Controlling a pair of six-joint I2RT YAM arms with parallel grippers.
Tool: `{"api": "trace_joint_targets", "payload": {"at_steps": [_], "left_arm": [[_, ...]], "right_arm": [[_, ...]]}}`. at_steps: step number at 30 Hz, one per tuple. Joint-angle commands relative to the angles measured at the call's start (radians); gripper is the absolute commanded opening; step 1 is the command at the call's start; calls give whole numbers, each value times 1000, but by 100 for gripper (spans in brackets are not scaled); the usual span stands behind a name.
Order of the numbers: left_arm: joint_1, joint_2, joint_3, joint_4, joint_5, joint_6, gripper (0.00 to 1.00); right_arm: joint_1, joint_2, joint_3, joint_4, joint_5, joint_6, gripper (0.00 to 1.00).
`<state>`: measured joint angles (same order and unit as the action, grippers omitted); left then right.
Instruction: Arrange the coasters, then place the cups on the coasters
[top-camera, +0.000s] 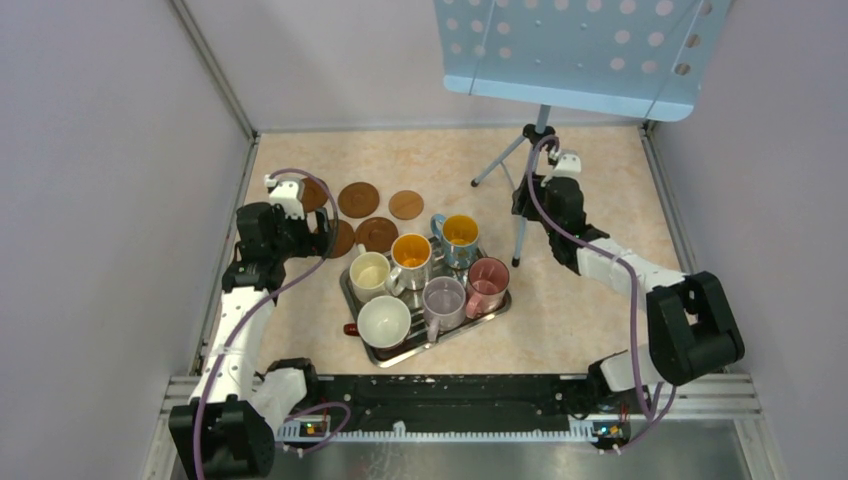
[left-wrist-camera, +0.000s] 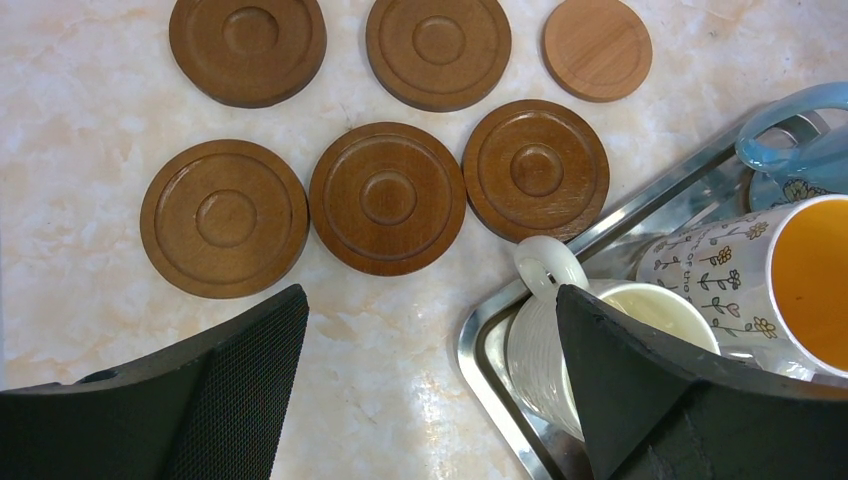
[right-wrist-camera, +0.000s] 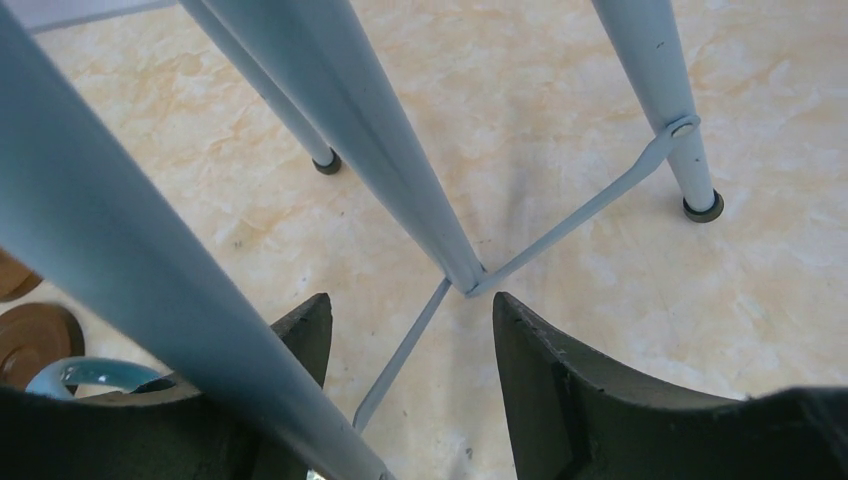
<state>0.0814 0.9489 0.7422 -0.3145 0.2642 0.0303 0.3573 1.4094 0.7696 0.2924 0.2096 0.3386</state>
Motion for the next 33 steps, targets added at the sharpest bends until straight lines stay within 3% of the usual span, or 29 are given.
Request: {"api": "trace_joint_targets", "payload": {"at_steps": [1,22,33], "left_arm": [[-2,-12,-6,43,-13,-9,99],[-2,-8,-3,41,-18,-6,99],[-2,-2,-2,28,-1,18,99]], "right_arm": [[-11,38,60,53,121,23,59],[-160,259,190,142,71,-11,61],[-240,413,339,137,11,-66,72]]}}
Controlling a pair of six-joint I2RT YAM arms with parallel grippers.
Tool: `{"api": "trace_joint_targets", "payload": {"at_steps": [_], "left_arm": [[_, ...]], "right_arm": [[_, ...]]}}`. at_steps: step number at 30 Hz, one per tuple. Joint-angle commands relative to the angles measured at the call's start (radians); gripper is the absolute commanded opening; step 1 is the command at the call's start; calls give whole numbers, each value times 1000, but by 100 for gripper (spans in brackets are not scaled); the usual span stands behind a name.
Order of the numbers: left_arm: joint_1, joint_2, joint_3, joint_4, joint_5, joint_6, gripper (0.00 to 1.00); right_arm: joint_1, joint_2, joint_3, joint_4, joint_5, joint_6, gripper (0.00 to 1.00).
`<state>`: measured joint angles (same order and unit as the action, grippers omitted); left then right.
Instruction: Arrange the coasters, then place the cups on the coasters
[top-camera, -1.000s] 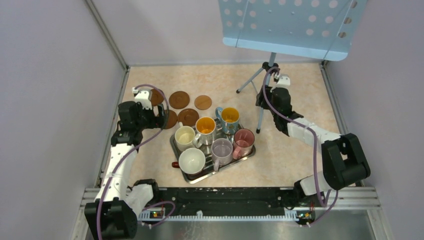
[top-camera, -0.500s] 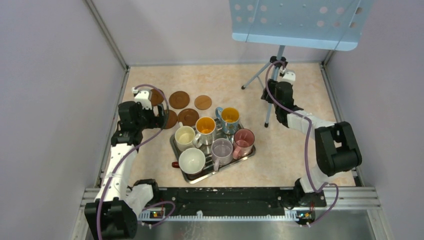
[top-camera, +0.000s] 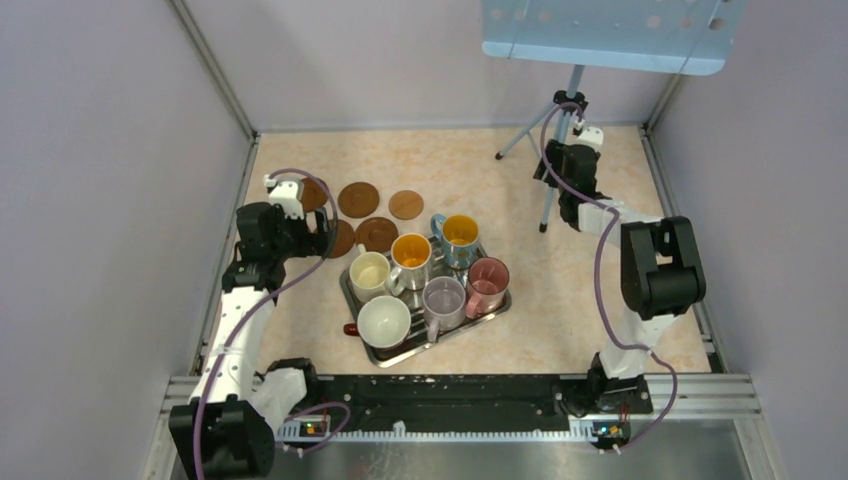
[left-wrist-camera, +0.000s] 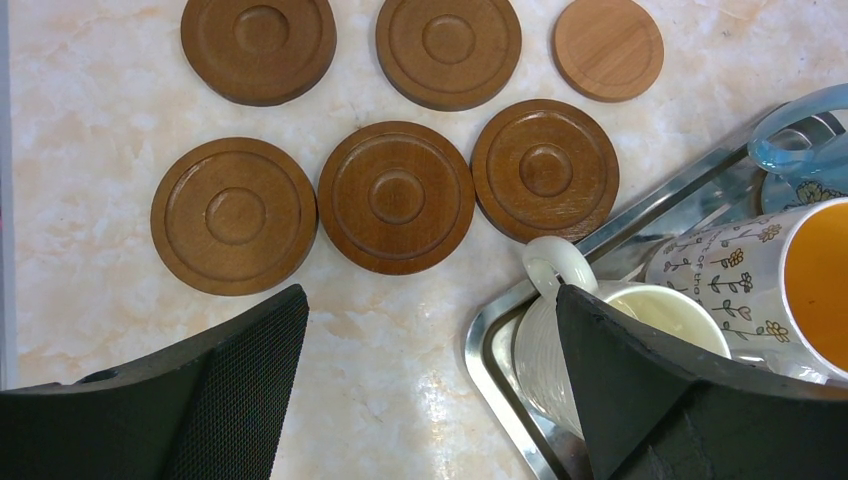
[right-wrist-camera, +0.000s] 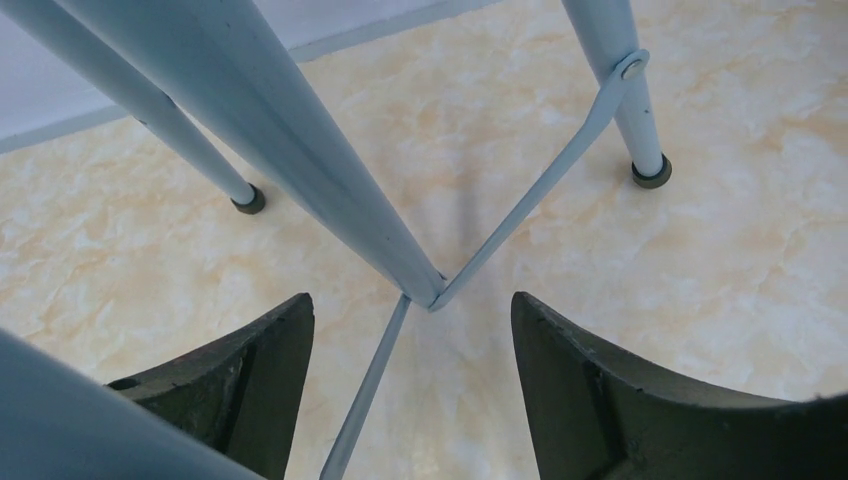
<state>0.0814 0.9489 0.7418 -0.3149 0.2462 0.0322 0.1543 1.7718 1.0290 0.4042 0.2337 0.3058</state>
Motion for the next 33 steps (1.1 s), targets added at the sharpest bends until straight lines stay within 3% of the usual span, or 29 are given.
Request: {"api": "trace_joint_targets", "payload": {"at_steps": [1,21,28,33], "left_arm": [[-2,-2,-1,29,17,15,99],[-3,23,0,32,29,16,99],[-2,41,15,17,69,55,99],[-2,109,93,-46,160,164,99]], "right_arm": [[-41,63,93,25,-17,-37,72],[-164,238,296,-14,-180,-117,75],[-180,134,247,-70,-369,-193,78],[-179,-2,186,-146,-462,-250,80]]}}
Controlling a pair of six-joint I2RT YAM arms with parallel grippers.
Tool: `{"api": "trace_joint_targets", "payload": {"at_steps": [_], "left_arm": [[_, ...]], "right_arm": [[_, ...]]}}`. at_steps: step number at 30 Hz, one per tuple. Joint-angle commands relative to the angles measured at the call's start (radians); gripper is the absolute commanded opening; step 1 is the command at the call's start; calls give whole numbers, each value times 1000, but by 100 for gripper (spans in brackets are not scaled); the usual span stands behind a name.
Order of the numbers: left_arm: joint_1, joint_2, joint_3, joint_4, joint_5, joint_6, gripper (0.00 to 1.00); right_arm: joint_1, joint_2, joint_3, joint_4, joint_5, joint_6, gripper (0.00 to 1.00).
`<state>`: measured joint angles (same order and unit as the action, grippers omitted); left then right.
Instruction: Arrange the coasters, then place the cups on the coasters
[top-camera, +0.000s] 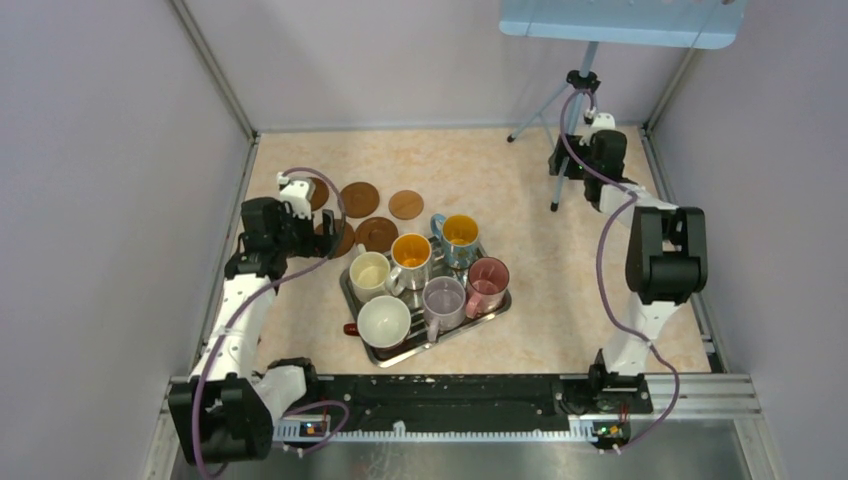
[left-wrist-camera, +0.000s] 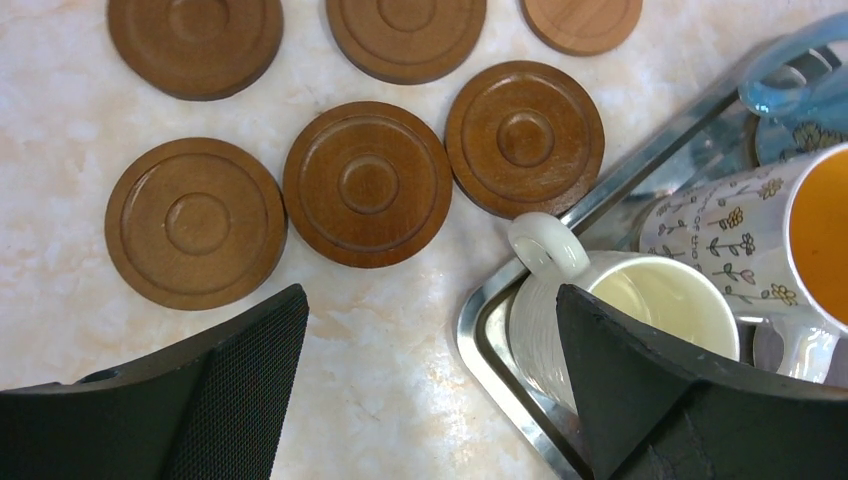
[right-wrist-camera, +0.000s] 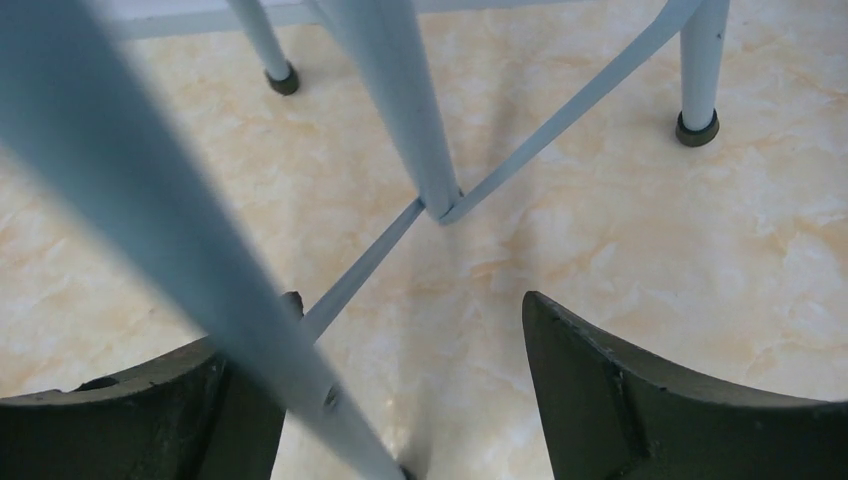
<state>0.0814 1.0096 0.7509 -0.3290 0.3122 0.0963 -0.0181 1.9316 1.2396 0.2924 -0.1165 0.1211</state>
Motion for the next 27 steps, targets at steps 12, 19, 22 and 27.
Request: {"api": "trace_joint_targets", "payload": {"at_steps": [12,19,22,27], "left_arm": [[-2,364,303,-159,482,237,94],[-2,408,296,-136,543,212,88],[-2,400,286,-130,532,212,88],[-2,383,264,-130,527,222,89]], "right_arm": [[12,-340,-43,-373,-484,-85,76],[123,-281,-66,-525,-552,-87,49],[149,-226,-68,-567,-576,-95,43],[198,-139,-66,-636,-611,-155,41]]}}
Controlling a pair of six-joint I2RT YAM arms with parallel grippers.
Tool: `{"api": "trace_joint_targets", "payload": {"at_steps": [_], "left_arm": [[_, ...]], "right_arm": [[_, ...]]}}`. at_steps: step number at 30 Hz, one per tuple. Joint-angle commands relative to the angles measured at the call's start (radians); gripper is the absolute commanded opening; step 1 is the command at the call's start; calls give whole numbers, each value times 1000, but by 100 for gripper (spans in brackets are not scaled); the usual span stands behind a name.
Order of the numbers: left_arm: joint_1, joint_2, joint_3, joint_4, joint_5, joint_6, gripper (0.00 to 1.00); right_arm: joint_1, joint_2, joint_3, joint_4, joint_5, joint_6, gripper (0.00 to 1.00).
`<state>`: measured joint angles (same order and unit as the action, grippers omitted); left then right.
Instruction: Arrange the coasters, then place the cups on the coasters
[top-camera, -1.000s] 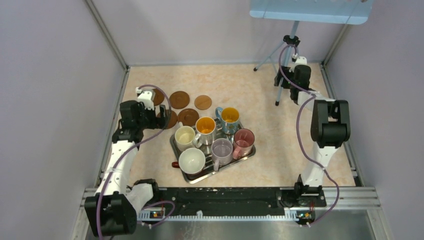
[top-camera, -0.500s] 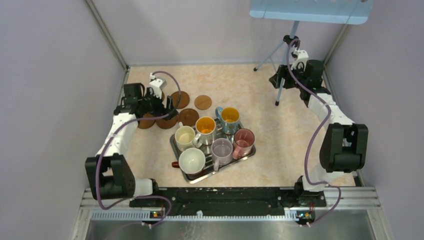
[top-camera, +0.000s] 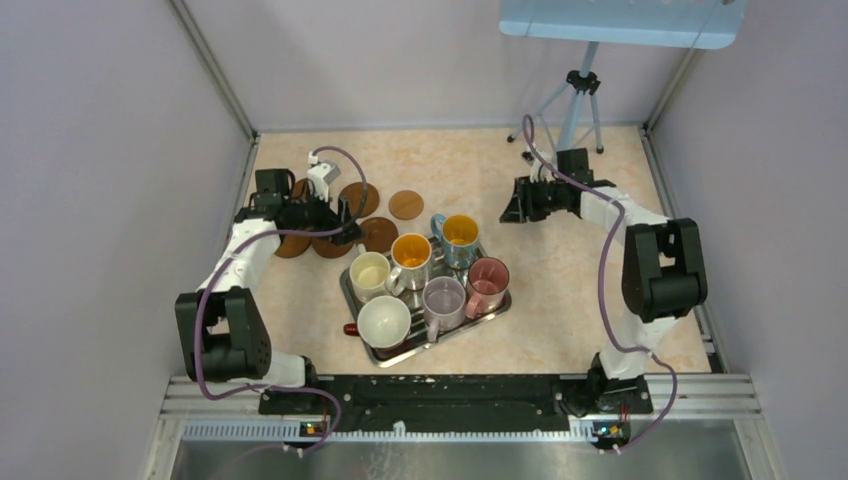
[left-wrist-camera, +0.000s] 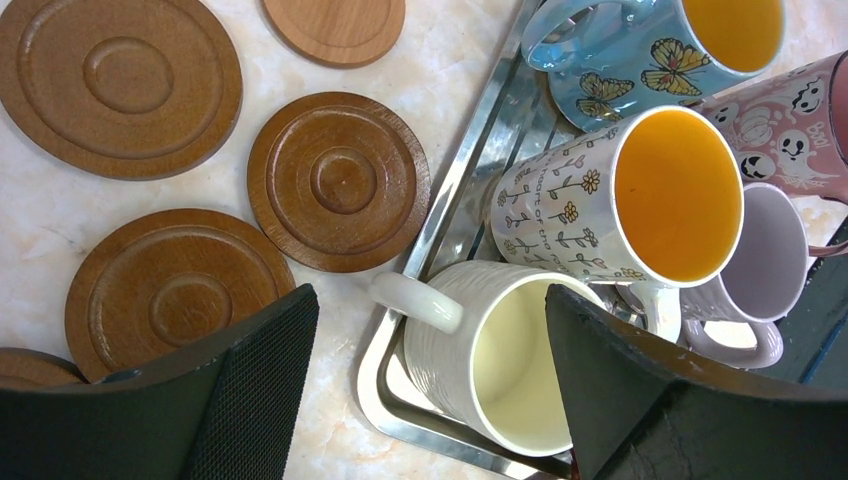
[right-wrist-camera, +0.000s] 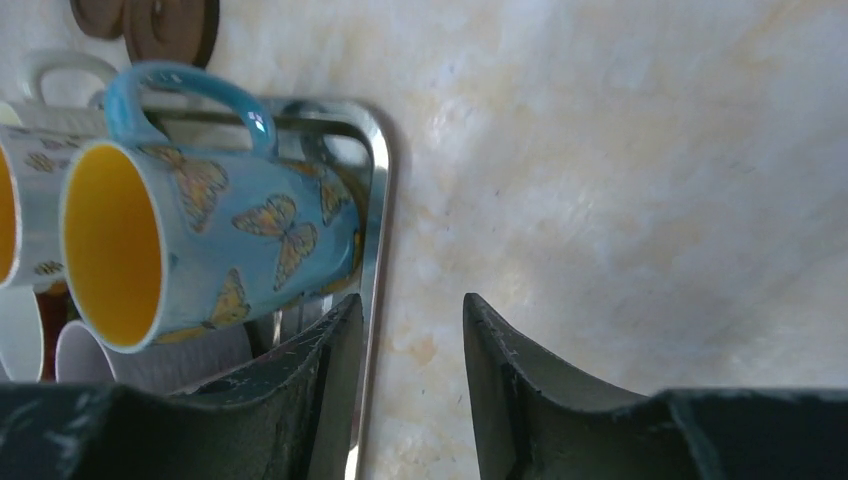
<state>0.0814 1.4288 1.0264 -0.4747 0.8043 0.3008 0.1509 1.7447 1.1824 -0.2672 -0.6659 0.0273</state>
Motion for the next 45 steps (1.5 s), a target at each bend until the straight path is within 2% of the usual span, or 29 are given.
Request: {"api": "trace_joint_targets", "payload": {"at_steps": [1,18,22,32,45], "left_arm": [[-2,-39,-15,17,33,18,89],[-2,-40,-37,20,35,34,91],[-2,-38,-33,-13,23,66,91],[-2,-35,-44,-2,40,75,91],[-4,20,-25,1,75,91,89]], "right_arm": [[36,61,-8,-88,-67,-71,41],[134,225,-7,-107,-91,-79,40],[142,216,-42,-102,-101,-65,34],[143,164,-186,-127,-118,-36,1],[142,89,-310,-245,-126,-19,0]]}}
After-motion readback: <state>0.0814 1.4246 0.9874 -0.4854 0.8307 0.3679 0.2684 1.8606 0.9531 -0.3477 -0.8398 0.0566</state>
